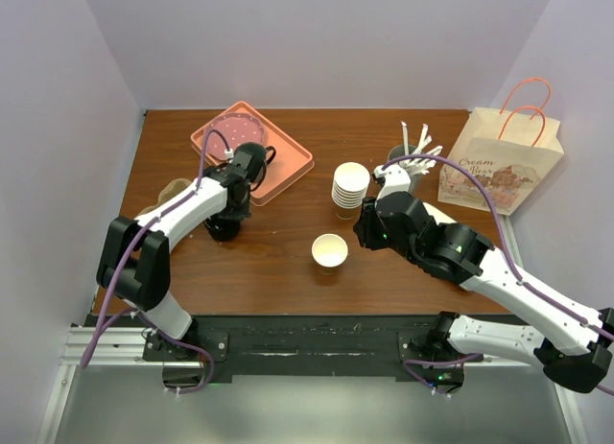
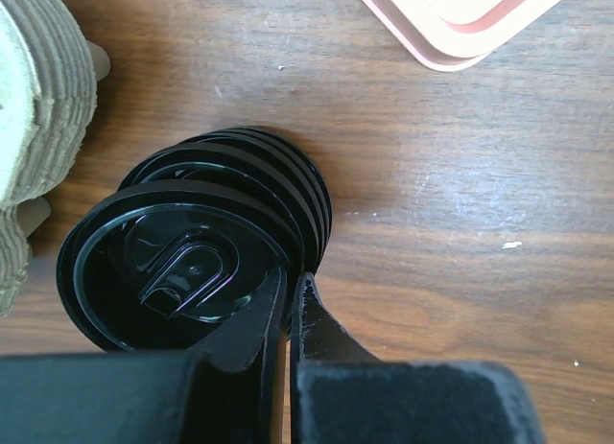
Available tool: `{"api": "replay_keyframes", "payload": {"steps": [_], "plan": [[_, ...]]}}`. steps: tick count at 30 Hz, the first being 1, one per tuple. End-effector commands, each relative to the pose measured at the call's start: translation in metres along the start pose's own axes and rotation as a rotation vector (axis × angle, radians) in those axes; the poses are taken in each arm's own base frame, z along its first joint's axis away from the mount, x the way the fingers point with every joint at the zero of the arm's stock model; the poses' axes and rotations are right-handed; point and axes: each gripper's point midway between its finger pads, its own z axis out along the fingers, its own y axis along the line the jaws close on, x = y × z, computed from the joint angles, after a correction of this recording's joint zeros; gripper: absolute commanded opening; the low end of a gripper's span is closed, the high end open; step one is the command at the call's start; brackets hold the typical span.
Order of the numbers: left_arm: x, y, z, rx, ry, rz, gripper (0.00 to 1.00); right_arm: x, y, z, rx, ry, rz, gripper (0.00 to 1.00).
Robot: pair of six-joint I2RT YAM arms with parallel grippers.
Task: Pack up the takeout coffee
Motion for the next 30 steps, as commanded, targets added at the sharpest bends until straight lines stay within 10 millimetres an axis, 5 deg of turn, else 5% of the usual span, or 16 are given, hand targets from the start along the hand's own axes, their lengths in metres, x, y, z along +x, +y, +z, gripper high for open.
{"api": "replay_keyframes", "payload": {"steps": [1,9,12,16,19,22,25,30], "plan": [[-0.024,-0.002,-0.019,0.034,-0.042,-0.016,0.01,-0.013,0.006,-0.007,-0.025,-0.036,0.015,0.29],[-0.046,-0.038,-0.079,0.322,-0.051,0.033,0.0,-0.039,0.056,-0.032,-0.366,-0.165,-0.228,0.36],[-0.041,-0.073,-0.121,0.608,-0.049,0.074,0.0,-0.051,0.066,-0.044,-0.466,-0.298,-0.329,0.41],[-0.022,-0.117,-0.201,1.098,-0.06,0.039,0.0,-0.056,0.072,-0.067,-0.582,-0.498,-0.549,0.5],[-0.009,-0.124,-0.249,1.337,-0.096,0.016,0.0,-0.056,0.078,-0.07,-0.615,-0.536,-0.67,0.61],[0.012,-0.122,-0.278,1.507,-0.085,0.019,0.0,-0.036,0.095,-0.069,-0.743,-0.477,-0.818,0.68],[0.048,-0.122,-0.288,1.654,0.022,0.043,0.0,-0.027,0.109,-0.069,-0.831,-0.441,-0.881,0.71],[0.078,-0.121,-0.296,1.688,0.045,0.132,0.0,-0.022,0.119,-0.064,-0.886,-0.411,-1.004,0.74]]}}
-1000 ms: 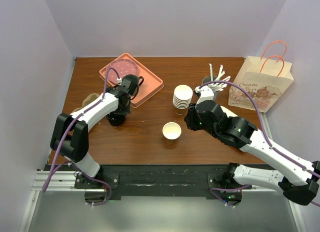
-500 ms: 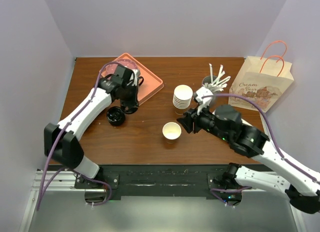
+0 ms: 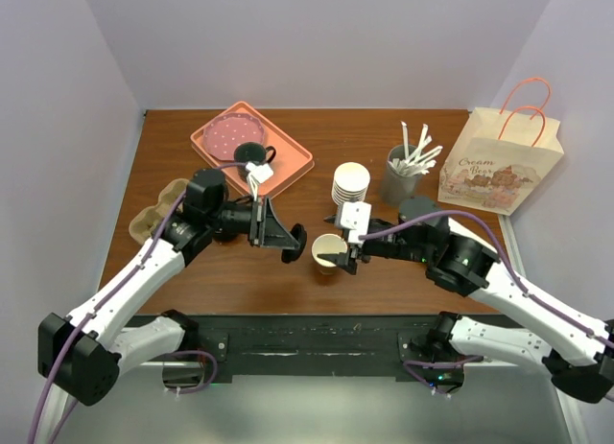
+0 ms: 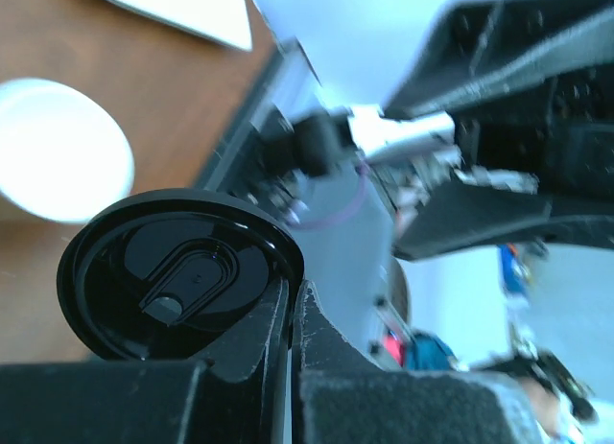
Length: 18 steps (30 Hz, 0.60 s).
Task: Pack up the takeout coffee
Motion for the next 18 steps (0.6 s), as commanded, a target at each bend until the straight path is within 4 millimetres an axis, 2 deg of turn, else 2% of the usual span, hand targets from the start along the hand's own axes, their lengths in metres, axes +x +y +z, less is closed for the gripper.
{"api": "replay_keyframes", "payload": {"steps": [1,2,5,11,16,18], "plan": [[0.028,-0.034,-0.004,0.156,0.12,0.025,0.0,-0.036,0.009,-0.003,-0.131,-0.067,-0.211,0.74],[0.031,-0.033,-0.003,0.154,0.135,0.016,0.0,-0.025,0.013,-0.003,-0.166,-0.02,-0.215,0.74],[0.04,-0.034,-0.003,0.156,0.168,0.018,0.0,-0.012,0.022,-0.001,-0.248,0.048,-0.257,0.74],[0.049,-0.048,-0.001,0.196,0.223,0.039,0.0,-0.005,0.04,0.002,-0.368,0.029,-0.304,0.73],[0.047,-0.056,0.0,0.217,0.239,0.045,0.0,0.011,0.045,0.009,-0.405,0.05,-0.33,0.71],[0.046,-0.057,0.001,0.221,0.245,0.04,0.0,0.011,0.048,0.011,-0.427,0.034,-0.333,0.7]]}}
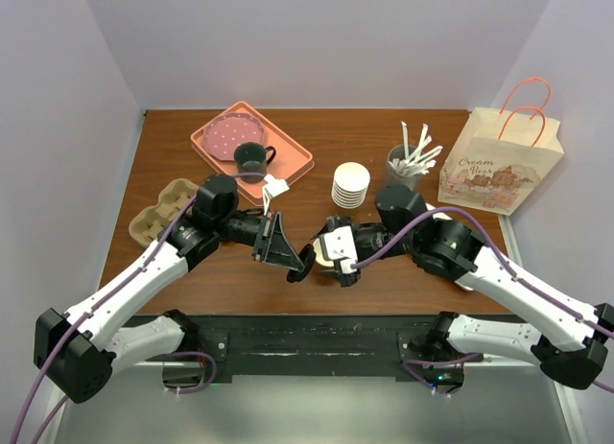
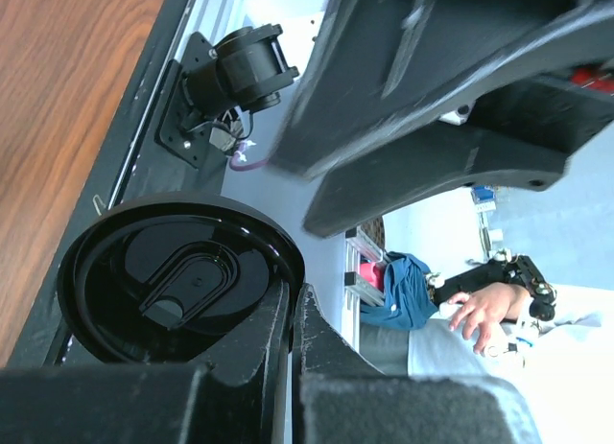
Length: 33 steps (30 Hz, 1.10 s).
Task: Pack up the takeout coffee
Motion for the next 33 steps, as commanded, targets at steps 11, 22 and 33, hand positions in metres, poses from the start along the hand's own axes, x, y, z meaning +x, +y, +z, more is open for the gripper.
{"api": "replay_keyframes", "payload": {"steps": [11,22,33], "plan": [[-0.004,-0.032,0.002,0.099,0.068,-0.01,0.0,0.014,0.015,0.02,-0.092,-0.014,-0.12,0.62],[-0.01,-0.033,0.006,0.121,0.074,-0.028,0.0,0.016,0.027,0.025,-0.141,-0.008,-0.145,0.31],[-0.083,0.033,-0.021,-0.218,-0.137,0.006,0.54,-0.005,0.047,0.021,-0.189,-0.094,0.098,0.02]]}}
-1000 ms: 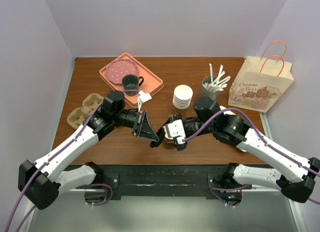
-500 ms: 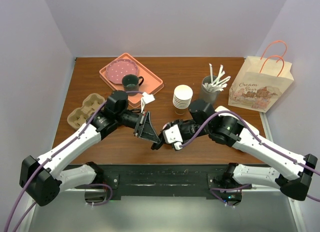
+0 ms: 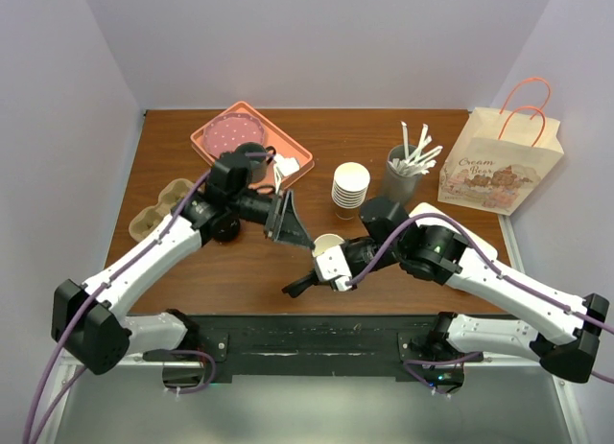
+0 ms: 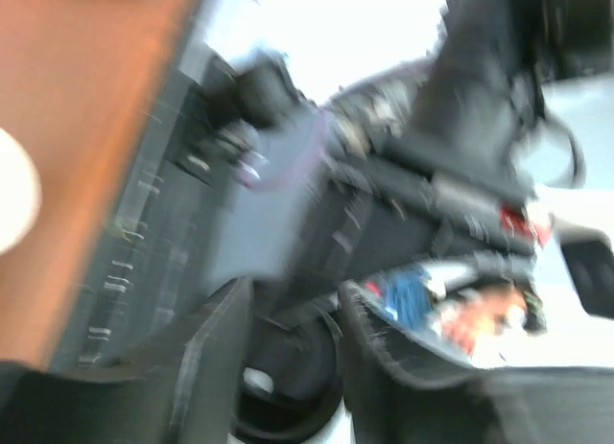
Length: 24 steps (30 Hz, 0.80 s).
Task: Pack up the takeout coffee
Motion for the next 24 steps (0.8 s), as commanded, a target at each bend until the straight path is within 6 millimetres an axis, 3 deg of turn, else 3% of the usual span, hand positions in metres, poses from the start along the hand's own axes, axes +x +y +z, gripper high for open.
{"api": "replay_keyframes", "payload": {"steps": [1,2,7,11,12,13,16,19,20,22,24], "plan": [[-0.063,0.033,-0.04,-0.25,-0.207,0.023,0.6,-0.029,0.009,-0.001,-0.008,-0.129,0.23,0.02],[-0.074,0.039,-0.047,-0.293,-0.242,0.012,0.6,-0.037,-0.006,-0.002,0.067,-0.164,0.257,0.02],[-0.139,0.075,-0.106,-0.676,-0.49,0.066,0.66,-0.055,-0.031,-0.009,0.24,-0.272,0.686,0.07],[-0.158,0.074,-0.136,-0.808,-0.638,0.149,0.77,-0.035,-0.044,-0.005,0.342,-0.175,0.934,0.04],[-0.159,0.073,-0.14,-0.824,-0.651,0.172,0.95,-0.03,-0.048,-0.005,0.372,-0.161,0.966,0.04],[-0.158,0.07,-0.145,-0.841,-0.671,0.193,1.0,-0.026,-0.047,-0.003,0.381,-0.157,1.023,0.04],[-0.146,0.077,-0.15,-0.888,-0.635,0.238,1.0,-0.011,-0.048,0.0,0.404,-0.145,1.144,0.03],[-0.128,0.086,-0.15,-0.914,-0.587,0.287,0.98,0.008,-0.055,-0.012,0.419,-0.178,1.293,0.02],[-0.123,0.089,-0.15,-0.916,-0.584,0.288,0.98,0.027,-0.067,-0.026,0.485,-0.181,1.354,0.01],[-0.108,0.098,-0.139,-0.874,-0.556,0.275,0.96,0.051,-0.073,-0.043,0.565,-0.183,1.44,0.01],[-0.095,0.104,-0.122,-0.815,-0.513,0.244,0.91,0.059,-0.07,-0.047,0.57,-0.174,1.476,0.01]]}}
